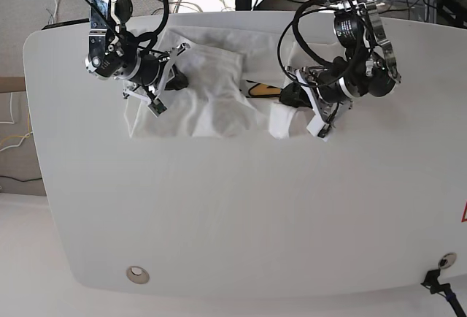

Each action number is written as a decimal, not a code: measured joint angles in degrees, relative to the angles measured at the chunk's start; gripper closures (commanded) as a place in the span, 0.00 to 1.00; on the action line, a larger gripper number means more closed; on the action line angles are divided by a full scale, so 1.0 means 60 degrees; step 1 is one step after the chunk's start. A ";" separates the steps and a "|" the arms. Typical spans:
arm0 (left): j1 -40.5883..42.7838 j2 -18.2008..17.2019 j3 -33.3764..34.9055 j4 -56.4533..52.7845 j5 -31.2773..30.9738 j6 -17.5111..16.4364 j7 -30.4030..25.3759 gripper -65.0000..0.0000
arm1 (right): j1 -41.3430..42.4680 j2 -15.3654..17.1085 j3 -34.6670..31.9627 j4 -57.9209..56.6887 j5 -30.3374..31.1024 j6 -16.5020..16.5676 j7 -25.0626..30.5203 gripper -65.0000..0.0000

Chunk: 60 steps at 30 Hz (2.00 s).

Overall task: Fold the T-shirt properly
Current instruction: 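Fold the strip end with the left gripper over toward the right gripper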

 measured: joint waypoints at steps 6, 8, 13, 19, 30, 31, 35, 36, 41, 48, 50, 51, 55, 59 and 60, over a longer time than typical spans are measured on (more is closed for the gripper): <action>-0.0025 -0.0335 0.0011 -0.0127 -0.0062 0.0000 0.0011 0.63 | 0.0000 0.0000 0.0000 0.0000 0.0000 0.0000 -0.0058 1.00; -0.0015 -0.0266 0.0015 -0.0124 -0.0109 0.0000 0.0033 0.32 | 0.0000 0.0000 0.0000 0.0000 0.0000 0.0000 -0.0040 1.00; -0.0091 -0.0251 0.0178 -0.0131 -0.2000 0.0007 0.0069 0.07 | 0.0000 -0.0004 0.0000 0.0000 0.0004 0.0000 -0.0040 1.00; -0.0521 -0.0127 0.1738 -0.0098 -0.3515 0.0000 0.0113 0.07 | 0.0004 -0.0004 0.0000 0.0000 0.0004 0.0000 -0.0036 1.00; -0.0641 -0.2674 0.1038 0.0098 -0.3042 0.0000 0.0062 0.08 | 0.0000 -0.0004 -0.0007 0.0000 0.0004 0.0000 -0.0036 1.00; -0.0630 -0.2725 0.1056 0.0076 -0.3045 0.0000 0.0058 0.08 | 0.0000 -0.0004 -0.0007 0.0000 0.0004 0.0000 -0.0040 1.00; -0.0146 -0.2772 0.1111 0.0051 -0.3034 0.0000 0.0040 0.08 | 0.0011 -0.0142 0.0000 0.0004 -0.0004 0.0000 -0.0058 1.00; 0.0000 -0.2754 0.1188 0.0036 -0.3016 0.0000 0.0058 0.08 | 0.0000 -0.0160 0.0000 0.0004 -0.0004 0.0000 -0.0055 1.00; 0.0514 -0.2605 0.1483 0.0036 -0.3056 -0.0007 -0.0015 0.08 | 0.0000 -0.0164 0.0000 0.0004 0.0000 0.0000 -0.0044 1.00; 0.0871 -0.2357 0.1818 0.0036 -0.3031 0.0000 0.0033 0.08 | 0.0000 -0.0160 0.0000 0.0004 0.0000 0.0000 -0.0047 1.00; 0.0871 -0.2069 0.2208 0.0055 -0.3034 0.0000 0.0040 0.08 | 0.0000 -0.0164 0.0000 0.0004 -0.0004 0.0000 -0.0044 1.00; 0.0871 -0.1854 0.2364 0.0058 -0.3045 0.0000 0.0036 0.08 | 0.0000 -0.0164 0.0000 0.0004 0.0000 0.0000 -0.0044 1.00; 0.0827 -0.1198 0.2769 0.0055 -0.3104 0.0000 0.0026 0.08 | 0.0000 -0.0171 0.0000 0.0004 0.0000 0.0000 -0.0044 1.00; 0.0270 -0.1100 0.3045 0.0062 -0.3075 0.0000 0.0058 0.08 | -0.0004 -0.0186 0.0000 0.0007 -0.0004 -0.0004 -0.0044 1.00; 0.0197 -0.1093 0.3049 0.0084 -0.3111 0.0000 -0.0015 0.08 | -0.0004 -0.0182 0.0000 0.0007 -0.0007 0.0000 -0.0047 1.00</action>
